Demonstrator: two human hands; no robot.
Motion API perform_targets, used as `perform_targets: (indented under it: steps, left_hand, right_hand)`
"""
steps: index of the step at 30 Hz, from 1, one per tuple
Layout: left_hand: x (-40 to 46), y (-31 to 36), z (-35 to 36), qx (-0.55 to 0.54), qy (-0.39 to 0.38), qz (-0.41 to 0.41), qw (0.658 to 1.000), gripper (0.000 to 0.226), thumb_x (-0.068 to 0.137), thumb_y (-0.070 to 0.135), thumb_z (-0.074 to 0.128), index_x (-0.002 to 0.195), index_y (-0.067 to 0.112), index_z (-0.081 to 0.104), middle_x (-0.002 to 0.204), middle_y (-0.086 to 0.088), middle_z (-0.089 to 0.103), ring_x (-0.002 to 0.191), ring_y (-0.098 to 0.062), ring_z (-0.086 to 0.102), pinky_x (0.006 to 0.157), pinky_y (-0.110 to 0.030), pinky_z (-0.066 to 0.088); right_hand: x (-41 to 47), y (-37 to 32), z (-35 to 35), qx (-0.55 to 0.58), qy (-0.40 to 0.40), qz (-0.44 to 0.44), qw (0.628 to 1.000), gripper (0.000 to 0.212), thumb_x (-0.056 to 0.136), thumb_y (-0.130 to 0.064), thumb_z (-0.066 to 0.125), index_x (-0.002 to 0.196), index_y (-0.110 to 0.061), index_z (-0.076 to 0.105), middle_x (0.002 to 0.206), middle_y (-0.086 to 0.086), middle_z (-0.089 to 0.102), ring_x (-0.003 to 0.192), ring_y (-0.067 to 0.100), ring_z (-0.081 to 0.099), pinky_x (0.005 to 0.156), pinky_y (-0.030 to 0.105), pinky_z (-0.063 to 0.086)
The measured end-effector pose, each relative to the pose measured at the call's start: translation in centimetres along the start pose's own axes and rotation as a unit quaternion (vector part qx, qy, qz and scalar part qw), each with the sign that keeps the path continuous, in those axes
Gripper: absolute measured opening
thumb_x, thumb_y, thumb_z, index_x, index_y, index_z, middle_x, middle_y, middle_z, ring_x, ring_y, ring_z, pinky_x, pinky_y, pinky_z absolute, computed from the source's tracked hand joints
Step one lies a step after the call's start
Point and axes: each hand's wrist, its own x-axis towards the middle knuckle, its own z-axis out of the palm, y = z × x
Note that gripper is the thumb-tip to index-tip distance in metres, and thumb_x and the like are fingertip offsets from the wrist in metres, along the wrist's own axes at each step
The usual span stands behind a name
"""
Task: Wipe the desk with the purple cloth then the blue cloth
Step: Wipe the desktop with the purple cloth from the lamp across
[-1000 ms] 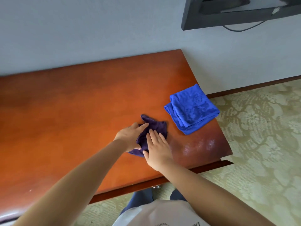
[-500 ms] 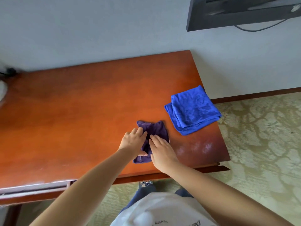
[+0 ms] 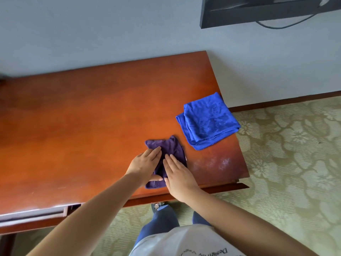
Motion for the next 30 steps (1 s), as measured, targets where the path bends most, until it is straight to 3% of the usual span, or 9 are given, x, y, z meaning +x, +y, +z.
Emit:
perform_targets:
  steps: [5, 10, 18, 21, 23, 26, 28, 30]
  left_hand:
    - [0.2, 2.1, -0.5, -0.001, -0.007, -0.006, 1.000, 0.099, 0.086, 0.069, 0.044, 0.154, 0.014, -0.002, 0.161, 0.002, -0.009, 0.144, -0.021, 0.014, 0.111, -0.033, 0.030]
    - [0.8, 4.4, -1.0, 0.008, -0.018, -0.020, 1.000, 0.109, 0.081, 0.074, 0.046, 0.151, 0.018, -0.017, 0.159, 0.003, -0.022, 0.143, -0.026, 0.015, 0.106, -0.034, 0.035]
    - [2.0, 8.4, -2.2, -0.047, -0.043, -0.074, 0.995, 0.111, 0.078, 0.072, 0.055, 0.154, 0.016, -0.003, 0.161, 0.003, -0.011, 0.147, -0.023, 0.010, 0.109, -0.037, 0.033]
    - [2.7, 9.6, -3.0, -0.077, -0.040, -0.087, 0.992, 0.109, 0.074, 0.070, 0.062, 0.153, 0.014, 0.013, 0.159, 0.000, 0.011, 0.140, -0.020, 0.029, 0.100, -0.037, 0.044]
    - [3.3, 10.2, -3.9, -0.071, -0.045, -0.085, 0.993, 0.103, 0.070, 0.073, 0.063, 0.147, 0.013, 0.029, 0.146, 0.000, 0.031, 0.121, -0.021, 0.049, 0.084, -0.036, 0.051]
    - [4.0, 10.9, -5.1, -0.059, -0.074, -0.084, 0.992, 0.093, 0.072, 0.074, 0.060, 0.140, 0.013, 0.039, 0.130, -0.002, 0.042, 0.099, -0.023, 0.059, 0.068, -0.033, 0.050]
    - [4.3, 11.1, -5.4, -0.074, -0.079, -0.083, 0.991, 0.084, 0.077, 0.070, 0.058, 0.138, 0.013, 0.042, 0.130, -0.003, 0.043, 0.099, -0.024, 0.059, 0.070, -0.034, 0.051]
    - [4.5, 11.1, -5.7, -0.105, -0.071, -0.085, 0.988, 0.074, 0.083, 0.064, 0.056, 0.137, 0.014, 0.045, 0.136, -0.003, 0.041, 0.105, -0.026, 0.058, 0.077, -0.036, 0.051]
  right_hand:
    - [-1.3, 2.6, -0.3, 0.002, 0.009, -0.047, 0.999, 0.063, 0.103, -0.036, 0.030, 0.153, -0.004, 0.007, 0.161, 0.011, -0.003, 0.148, 0.021, -0.007, 0.117, 0.030, -0.006]
    - [-2.3, 4.6, -1.2, -0.007, 0.003, -0.094, 0.996, 0.063, 0.103, -0.035, 0.031, 0.152, -0.004, 0.008, 0.161, 0.011, 0.001, 0.149, 0.021, -0.005, 0.108, 0.025, -0.016]
    - [-3.8, 9.2, -1.7, 0.001, -0.024, -0.149, 0.989, 0.061, 0.101, -0.034, 0.037, 0.152, -0.007, 0.017, 0.161, 0.006, 0.005, 0.149, 0.017, 0.000, 0.112, 0.024, -0.011]
    - [-4.3, 11.2, -1.9, 0.026, -0.041, -0.162, 0.986, 0.060, 0.099, -0.032, 0.040, 0.152, -0.011, 0.021, 0.162, 0.001, 0.008, 0.148, 0.012, 0.001, 0.118, 0.026, 0.002]
    - [-4.5, 12.5, -2.3, 0.047, -0.055, -0.172, 0.982, 0.058, 0.098, -0.029, 0.044, 0.151, -0.013, 0.026, 0.161, -0.004, 0.012, 0.148, 0.009, 0.005, 0.119, 0.030, 0.013]
    - [-4.7, 14.5, -3.1, 0.059, -0.058, -0.187, 0.979, 0.055, 0.097, -0.025, 0.047, 0.149, -0.017, 0.033, 0.159, -0.011, 0.017, 0.146, 0.003, 0.010, 0.116, 0.027, 0.017]
    - [-4.8, 15.4, -3.4, 0.070, -0.046, -0.191, 0.978, 0.050, 0.095, -0.022, 0.048, 0.144, -0.016, 0.043, 0.156, -0.010, 0.026, 0.144, 0.002, 0.018, 0.117, 0.026, 0.020]
    - [-4.7, 15.6, -3.8, 0.078, -0.001, -0.194, 0.978, 0.040, 0.090, -0.019, 0.047, 0.125, -0.013, 0.064, 0.143, -0.003, 0.050, 0.133, 0.009, 0.044, 0.109, 0.031, 0.038]
